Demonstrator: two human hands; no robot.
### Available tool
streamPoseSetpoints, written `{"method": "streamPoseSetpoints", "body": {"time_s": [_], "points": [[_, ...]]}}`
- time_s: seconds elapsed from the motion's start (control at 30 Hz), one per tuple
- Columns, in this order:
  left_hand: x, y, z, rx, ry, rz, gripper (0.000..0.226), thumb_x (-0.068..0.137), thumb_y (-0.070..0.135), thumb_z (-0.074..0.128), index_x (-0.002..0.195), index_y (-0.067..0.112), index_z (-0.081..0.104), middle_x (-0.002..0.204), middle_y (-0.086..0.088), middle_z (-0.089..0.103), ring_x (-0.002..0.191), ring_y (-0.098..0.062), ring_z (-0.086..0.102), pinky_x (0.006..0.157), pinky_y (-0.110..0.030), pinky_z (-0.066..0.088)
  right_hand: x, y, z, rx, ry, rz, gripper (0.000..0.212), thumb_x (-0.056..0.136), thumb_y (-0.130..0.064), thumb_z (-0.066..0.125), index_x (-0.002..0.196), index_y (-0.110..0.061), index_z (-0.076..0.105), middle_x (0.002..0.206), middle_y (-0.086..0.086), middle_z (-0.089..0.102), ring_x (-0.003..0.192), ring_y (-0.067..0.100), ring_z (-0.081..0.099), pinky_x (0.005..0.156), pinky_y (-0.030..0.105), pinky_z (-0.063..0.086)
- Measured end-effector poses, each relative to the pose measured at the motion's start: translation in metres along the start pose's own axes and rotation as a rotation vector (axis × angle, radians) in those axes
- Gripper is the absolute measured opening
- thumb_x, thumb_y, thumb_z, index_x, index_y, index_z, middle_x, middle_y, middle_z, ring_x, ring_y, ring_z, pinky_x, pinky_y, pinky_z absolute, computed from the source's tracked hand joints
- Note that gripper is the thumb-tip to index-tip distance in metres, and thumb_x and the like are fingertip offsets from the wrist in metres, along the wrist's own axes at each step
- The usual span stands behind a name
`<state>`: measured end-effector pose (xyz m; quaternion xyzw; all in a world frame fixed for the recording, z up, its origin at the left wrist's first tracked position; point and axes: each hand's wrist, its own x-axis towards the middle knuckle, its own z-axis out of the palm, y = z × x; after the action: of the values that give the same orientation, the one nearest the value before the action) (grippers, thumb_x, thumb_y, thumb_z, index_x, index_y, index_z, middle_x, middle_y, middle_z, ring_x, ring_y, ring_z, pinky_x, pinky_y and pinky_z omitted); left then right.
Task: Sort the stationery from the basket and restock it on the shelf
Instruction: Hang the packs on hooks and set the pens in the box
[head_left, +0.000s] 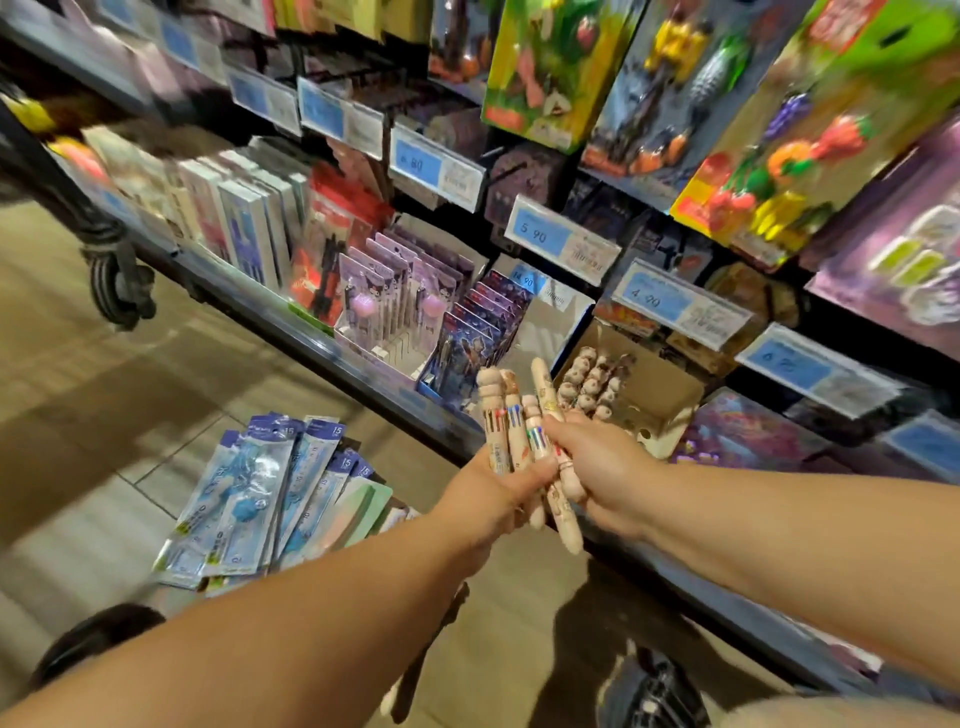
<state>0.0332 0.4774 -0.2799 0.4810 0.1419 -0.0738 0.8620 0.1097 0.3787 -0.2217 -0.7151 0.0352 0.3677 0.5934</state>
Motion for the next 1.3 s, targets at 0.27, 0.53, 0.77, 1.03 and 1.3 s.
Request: {"method": "streamPoseSetpoints", "body": {"time_s": [0.27, 0.53, 0.77, 1.03, 1.3], "points": [[0.019, -0.006, 0.000, 0.039, 0.053, -0.093, 0.019, 0.088, 0.018, 0.071, 0.104, 0.009, 0.065, 0.086, -0.013, 0.064, 0.062, -0.018, 0.053, 0.058, -0.027, 0.038, -0.003, 0.011, -0.033, -0.161, 0.069, 0.003, 0.024, 0.104, -0.029, 0.039, 0.123, -0.024, 0.054, 0.085, 0.006, 0.060, 0.067, 0.015, 0.060, 0.054, 0.026, 0.047], [0.034, -0.031, 0.002, 0.170, 0.115, -0.142, 0.014, 0.096, 0.021, 0.059, 0.094, 0.007, 0.064, 0.058, -0.004, 0.052, 0.044, -0.009, 0.037, 0.042, -0.016, 0.029, -0.007, 0.012, -0.114, -0.664, 0.251, 0.068, 0.019, 0.096, -0.010, 0.039, 0.079, -0.009, 0.047, 0.057, 0.008, 0.054, 0.033, 0.016, 0.038, 0.037, 0.015, 0.025], [0.044, -0.033, 0.009, 0.100, 0.062, -0.216, 0.013, 0.101, 0.019, 0.052, 0.092, 0.010, 0.057, 0.058, -0.001, 0.038, 0.043, -0.006, 0.030, 0.041, -0.015, 0.031, -0.003, 0.005, -0.137, -0.810, 0.379, -0.043, 0.022, 0.088, -0.014, 0.048, 0.066, -0.016, 0.053, 0.044, -0.009, 0.057, 0.038, 0.007, 0.047, 0.043, 0.018, 0.035], [0.057, -0.022, 0.014, -0.047, 0.039, -0.307, 0.007, 0.100, 0.019, 0.051, 0.104, 0.016, 0.056, 0.071, -0.002, 0.068, 0.080, -0.020, 0.063, 0.087, -0.055, 0.050, 0.012, -0.004, -0.149, -0.933, 0.503, -0.012, 0.030, 0.086, -0.042, 0.065, 0.104, -0.019, 0.058, 0.076, -0.002, 0.062, 0.069, 0.016, 0.058, 0.053, 0.022, 0.041], [0.063, -0.023, 0.007, -0.081, 0.003, -0.309, 0.013, 0.099, 0.017, 0.053, 0.111, 0.021, 0.052, 0.074, 0.002, 0.071, 0.079, -0.014, 0.068, 0.081, -0.052, 0.053, 0.034, -0.014, -0.132, -1.116, 0.505, -0.034, 0.031, 0.073, -0.042, 0.080, 0.090, -0.029, 0.058, 0.102, -0.004, 0.060, 0.092, 0.014, 0.055, 0.075, 0.022, 0.042]]}}
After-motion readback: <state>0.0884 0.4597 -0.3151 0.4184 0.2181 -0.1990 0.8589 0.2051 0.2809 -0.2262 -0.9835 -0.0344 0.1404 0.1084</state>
